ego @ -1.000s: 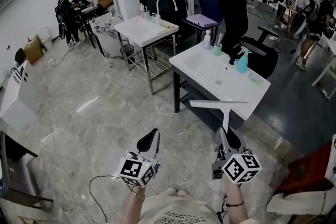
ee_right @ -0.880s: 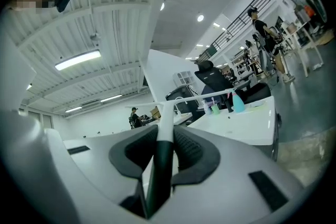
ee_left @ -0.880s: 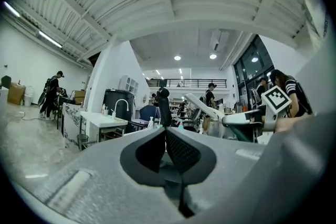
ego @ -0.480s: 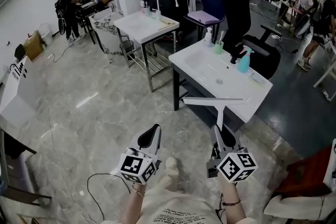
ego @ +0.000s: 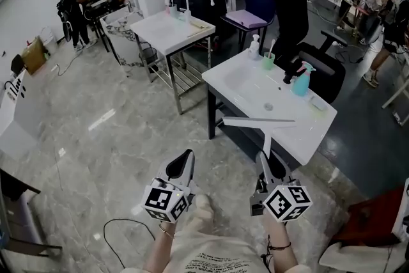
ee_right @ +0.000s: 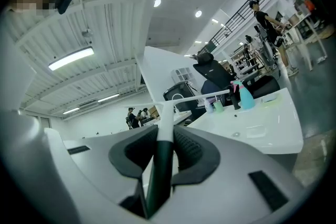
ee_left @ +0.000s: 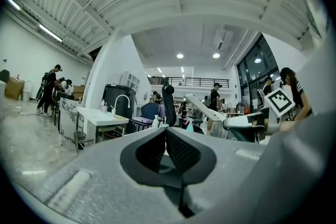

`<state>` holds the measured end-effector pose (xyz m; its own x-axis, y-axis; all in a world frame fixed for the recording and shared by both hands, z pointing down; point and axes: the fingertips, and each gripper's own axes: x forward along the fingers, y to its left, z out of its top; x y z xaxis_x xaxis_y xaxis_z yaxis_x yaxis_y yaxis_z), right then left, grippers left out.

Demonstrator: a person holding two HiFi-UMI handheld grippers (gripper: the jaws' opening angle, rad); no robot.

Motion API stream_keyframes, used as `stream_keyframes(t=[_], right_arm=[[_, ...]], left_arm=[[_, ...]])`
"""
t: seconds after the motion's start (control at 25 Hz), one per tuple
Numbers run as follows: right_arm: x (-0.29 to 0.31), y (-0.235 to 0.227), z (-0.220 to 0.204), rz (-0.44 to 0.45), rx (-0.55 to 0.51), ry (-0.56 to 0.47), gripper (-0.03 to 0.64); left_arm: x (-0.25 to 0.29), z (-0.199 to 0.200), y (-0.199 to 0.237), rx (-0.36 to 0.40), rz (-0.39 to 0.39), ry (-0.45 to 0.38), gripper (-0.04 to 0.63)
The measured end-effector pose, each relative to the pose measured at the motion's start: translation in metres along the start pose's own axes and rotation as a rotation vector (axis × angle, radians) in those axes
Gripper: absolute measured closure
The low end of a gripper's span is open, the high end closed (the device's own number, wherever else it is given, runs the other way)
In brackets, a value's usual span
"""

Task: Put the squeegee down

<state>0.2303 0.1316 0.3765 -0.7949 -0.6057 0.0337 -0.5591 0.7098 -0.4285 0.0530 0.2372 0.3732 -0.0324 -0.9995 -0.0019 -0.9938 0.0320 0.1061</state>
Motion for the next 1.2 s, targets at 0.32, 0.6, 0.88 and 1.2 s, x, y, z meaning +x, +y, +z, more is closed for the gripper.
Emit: stream_keyframes(t=[0.32,0.6,0.88,1.2], right_arm=[[0.081,-0.019,0.003,-0.049,0.039,0.019,0.522],[0.139,-0.029,0.001,-0.091,0.055,0.024,0.522],[0.175,-0.036,0.000,-0.122,0.066,0.017,0.522],[0.201,-0.034,0.000,-0.135,0.068,0.013,0.522]], left_arm=[[0.065,0.000,0.059,-0.019,-0.015,0.036,0.573],[0.117,-0.002,0.103,-0.031,-0.045,0.057,0.572],[0.154,-0.005,0.128,-0.047,-0.089,0.063,0.573],[0.164,-0.001,0.150,-0.052,-0.084,0.055,0.572]])
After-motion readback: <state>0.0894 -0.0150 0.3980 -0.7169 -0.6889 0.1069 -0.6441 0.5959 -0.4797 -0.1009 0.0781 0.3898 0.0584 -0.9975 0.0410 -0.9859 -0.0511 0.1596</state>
